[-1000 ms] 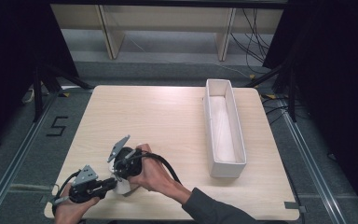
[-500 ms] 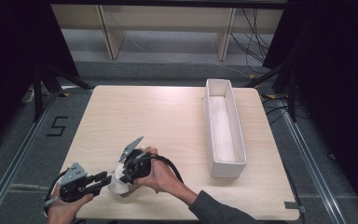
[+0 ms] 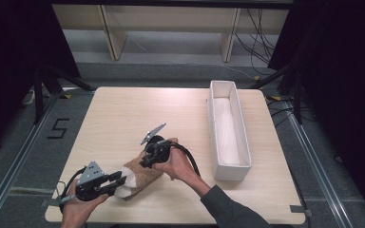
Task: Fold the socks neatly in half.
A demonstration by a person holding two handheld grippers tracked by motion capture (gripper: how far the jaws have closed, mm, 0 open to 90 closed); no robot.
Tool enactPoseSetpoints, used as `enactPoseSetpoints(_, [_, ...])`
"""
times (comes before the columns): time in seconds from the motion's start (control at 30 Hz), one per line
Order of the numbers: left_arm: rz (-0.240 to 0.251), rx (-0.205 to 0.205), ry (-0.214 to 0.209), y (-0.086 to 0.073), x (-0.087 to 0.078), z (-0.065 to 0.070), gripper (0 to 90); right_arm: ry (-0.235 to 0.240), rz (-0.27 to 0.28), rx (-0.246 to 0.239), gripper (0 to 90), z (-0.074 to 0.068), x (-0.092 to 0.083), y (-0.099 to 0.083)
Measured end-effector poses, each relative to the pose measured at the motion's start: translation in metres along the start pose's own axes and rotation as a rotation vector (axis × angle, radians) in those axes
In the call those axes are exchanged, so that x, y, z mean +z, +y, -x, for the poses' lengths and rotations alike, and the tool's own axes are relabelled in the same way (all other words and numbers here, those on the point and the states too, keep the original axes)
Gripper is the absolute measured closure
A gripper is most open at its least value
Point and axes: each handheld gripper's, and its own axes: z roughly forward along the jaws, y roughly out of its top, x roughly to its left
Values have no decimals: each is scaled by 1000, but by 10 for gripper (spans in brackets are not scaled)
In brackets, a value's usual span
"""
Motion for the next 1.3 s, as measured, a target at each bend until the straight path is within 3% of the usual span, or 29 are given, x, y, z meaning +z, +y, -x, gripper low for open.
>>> enactPoseSetpoints(0.1, [-13, -10, -1, -5, 4, -2, 709, 15, -31, 13, 769, 5, 15, -6])
enactPoseSetpoints(0.13, [-39, 13, -3, -6, 4, -4, 711, 16, -44, 20, 775, 5, 18, -7])
enactPoseSetpoints(0.2, [-32, -7, 1, -7, 7, -3, 714, 20, -65, 34, 785, 8, 27, -11])
enactPoseSetpoints(0.27, [-52, 15, 4, -8, 6, -5, 716, 34, -38, 19, 799, 13, 31, -13])
enactPoseSetpoints(0.3, [-60, 27, 5, -8, 5, -5, 718, 35, -45, 51, 800, 12, 30, -14])
enactPoseSetpoints(0.33, [-66, 30, 9, -9, 5, -5, 719, 34, -46, 45, 801, 13, 30, -15])
enactPoseSetpoints(0.37, [-43, 4, 12, -9, 6, -3, 719, 31, -51, 41, 802, 12, 29, -17])
enactPoseSetpoints(0.43, [-41, -7, 6, -10, 8, -4, 722, 38, -38, 43, 802, 10, 28, -20])
enactPoseSetpoints(0.63, [-33, 1, 9, -11, 8, -5, 724, 58, 6, 58, 791, 7, 24, -32])
enactPoseSetpoints(0.77, [-24, 16, 15, -9, 7, -3, 712, 74, 23, 64, 729, 8, 19, -28])
enactPoseSetpoints(0.9, [5, -7, 17, -8, -1, -5, 665, 28, 33, 48, 659, 5, 7, -23])
enactPoseSetpoints(1.07, [0, -20, 14, -11, -5, -7, 654, -21, 64, 130, 469, 18, -3, -27])
enactPoseSetpoints(1.3, [-20, -19, 10, -13, -1, -8, 669, -11, 60, 198, 397, 30, -7, -42])
